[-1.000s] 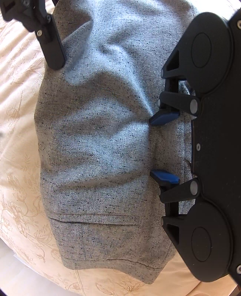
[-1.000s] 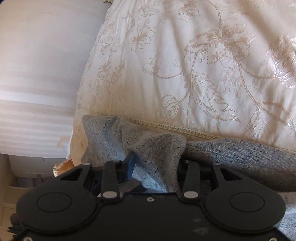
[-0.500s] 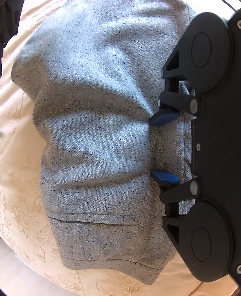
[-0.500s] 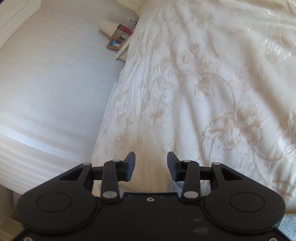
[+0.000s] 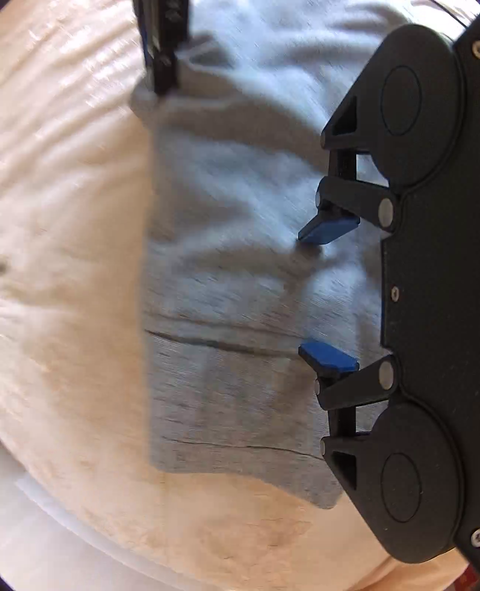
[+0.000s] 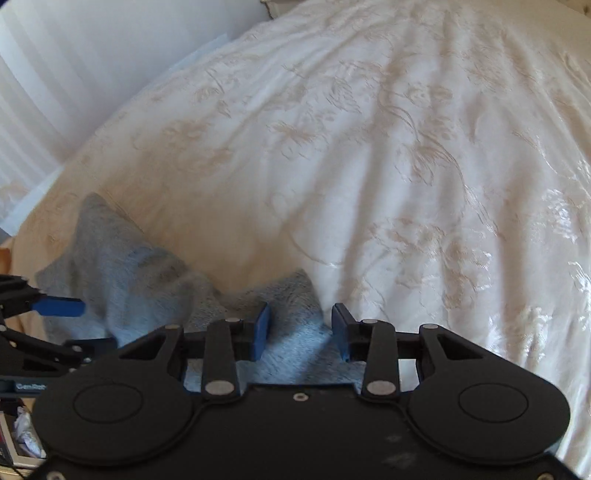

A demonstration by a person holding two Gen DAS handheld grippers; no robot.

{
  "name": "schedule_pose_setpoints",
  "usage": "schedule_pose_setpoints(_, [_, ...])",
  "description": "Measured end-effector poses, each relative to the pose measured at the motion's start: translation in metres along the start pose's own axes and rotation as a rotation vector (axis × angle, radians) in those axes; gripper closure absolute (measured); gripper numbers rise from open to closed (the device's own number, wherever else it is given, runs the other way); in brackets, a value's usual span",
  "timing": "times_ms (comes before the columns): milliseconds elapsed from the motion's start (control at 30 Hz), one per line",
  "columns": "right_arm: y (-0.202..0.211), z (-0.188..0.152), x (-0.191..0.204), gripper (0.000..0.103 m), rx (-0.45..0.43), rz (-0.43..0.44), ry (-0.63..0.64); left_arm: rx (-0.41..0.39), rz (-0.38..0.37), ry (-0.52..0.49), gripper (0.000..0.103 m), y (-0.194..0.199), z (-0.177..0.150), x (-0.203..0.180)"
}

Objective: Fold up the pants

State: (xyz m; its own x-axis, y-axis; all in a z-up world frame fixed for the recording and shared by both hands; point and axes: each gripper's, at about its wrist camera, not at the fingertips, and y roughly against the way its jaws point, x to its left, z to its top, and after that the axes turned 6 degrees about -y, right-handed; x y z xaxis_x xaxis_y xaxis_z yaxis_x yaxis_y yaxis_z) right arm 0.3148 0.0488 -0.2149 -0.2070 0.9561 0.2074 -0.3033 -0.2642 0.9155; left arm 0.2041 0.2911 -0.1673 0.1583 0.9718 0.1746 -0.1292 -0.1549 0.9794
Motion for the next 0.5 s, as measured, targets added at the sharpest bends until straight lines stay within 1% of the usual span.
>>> schedule_pose_setpoints(33, [0.000,-0.002,-0.010,0.064,0.001,-0.036,-0.034,0.045,0.019,-0.014,0.035,-0.012,-0.007,0.004])
schedule_pose_setpoints(100, [0.012,-0.003,-0.021,0.063,-0.027,-0.050,-0.079,0.010,-0.027,-0.011,0.036,-0.006,-0.017,0.015])
schedule_pose_setpoints(133, [0.019,-0.002,-0.023,0.062,-0.047,-0.039,-0.089,0.013,-0.034,-0.021,0.039,-0.001,-0.018,0.018])
schedule_pose_setpoints(167, [0.031,-0.002,-0.026,0.062,-0.086,-0.004,-0.099,0.013,-0.031,-0.033,0.041,0.006,-0.016,0.020])
schedule_pose_setpoints(200, [0.037,-0.002,-0.025,0.062,-0.116,0.047,-0.109,-0.009,-0.031,-0.042,0.045,0.016,-0.012,0.023])
schedule_pose_setpoints(267, [0.043,0.005,-0.027,0.062,-0.148,0.146,-0.144,-0.090,-0.054,-0.047,0.044,0.036,0.001,0.032])
schedule_pose_setpoints(333, [0.032,0.017,-0.023,0.062,-0.122,0.201,-0.173,-0.169,-0.057,-0.035,0.041,0.051,0.023,0.044])
schedule_pose_setpoints(400, [0.020,0.027,-0.021,0.062,-0.078,0.233,-0.182,-0.225,-0.060,-0.008,0.040,0.056,0.050,0.058])
schedule_pose_setpoints(467, [0.007,0.032,-0.013,0.062,-0.015,0.227,-0.149,-0.252,-0.047,0.017,0.039,0.048,0.081,0.074])
schedule_pose_setpoints(500, [-0.001,0.033,-0.009,0.061,0.025,0.217,-0.129,-0.244,-0.040,0.017,0.040,0.041,0.092,0.080])
